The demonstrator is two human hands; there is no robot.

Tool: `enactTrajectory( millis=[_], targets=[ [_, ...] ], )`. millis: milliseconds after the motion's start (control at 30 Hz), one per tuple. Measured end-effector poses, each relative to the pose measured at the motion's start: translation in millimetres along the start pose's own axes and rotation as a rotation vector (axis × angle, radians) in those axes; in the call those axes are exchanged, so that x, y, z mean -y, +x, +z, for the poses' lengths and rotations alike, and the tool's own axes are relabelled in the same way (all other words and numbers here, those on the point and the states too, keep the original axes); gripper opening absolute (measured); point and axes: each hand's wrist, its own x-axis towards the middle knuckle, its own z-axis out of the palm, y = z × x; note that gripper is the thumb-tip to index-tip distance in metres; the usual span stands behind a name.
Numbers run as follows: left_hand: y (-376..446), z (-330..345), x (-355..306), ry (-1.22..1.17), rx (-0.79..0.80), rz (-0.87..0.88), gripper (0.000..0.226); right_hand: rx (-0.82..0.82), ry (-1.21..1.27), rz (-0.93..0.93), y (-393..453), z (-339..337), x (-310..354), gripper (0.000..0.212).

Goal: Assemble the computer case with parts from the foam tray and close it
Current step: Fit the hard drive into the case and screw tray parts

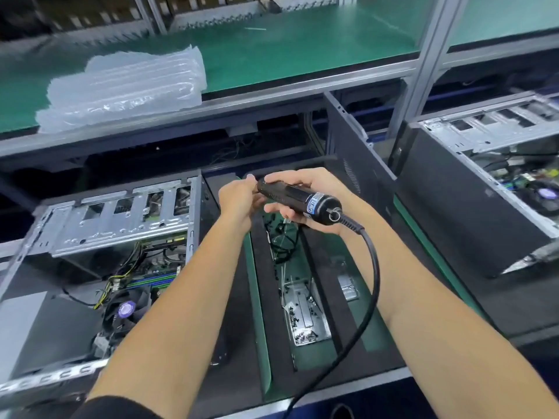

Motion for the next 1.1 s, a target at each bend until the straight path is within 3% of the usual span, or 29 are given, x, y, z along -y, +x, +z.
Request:
enactTrajectory(
  millis=[67,167,333,400,467,567,633,800,967,1100],
  targets=[
    [4,-20,-21,0.005,0.058,0.064,0.021,0.088,0.048,0.023,0,22,8,0.037],
    [13,-57,-54,-0.176,0.103,0.107,0.018,0.195,0.159,-0.001,7,57,11,0.048],
    [29,-128,-103,-0.238,0.082,0.162,0.026,0.319,0.331,-0.159,36,128,-2,0.038],
    [35,-154,-109,-0.219,0.069,0.163,0.036,0.267,0.182,-0.297,57,154,-13,0.032],
    [40,-175,-106,-0.23,0.041,0.147,0.034,0.053,-0.096,-0.424,75,183,-21,0.012],
    [45,-196,-95,-0.253,0.034,0.099,0.019,-0.432,-0.419,-0.563,105,207,-29,0.026],
    [46,-203,-86,-0.246,0.033,0.069,0.02,-0.568,-0.457,-0.581,121,214,-32,0.032],
    [43,-218,-64,-0.095,0.16,0.117,0.024,-0.405,-0.194,-0.5,150,217,-33,0.029],
    [44,-244,-60,0.171,0.203,0.208,0.011,-0.364,0.012,-0.604,166,213,-33,0.017],
    [44,-252,-55,0.252,0.313,0.185,0.01,-0.356,-0.006,-0.702,178,215,-33,0.031]
  ],
)
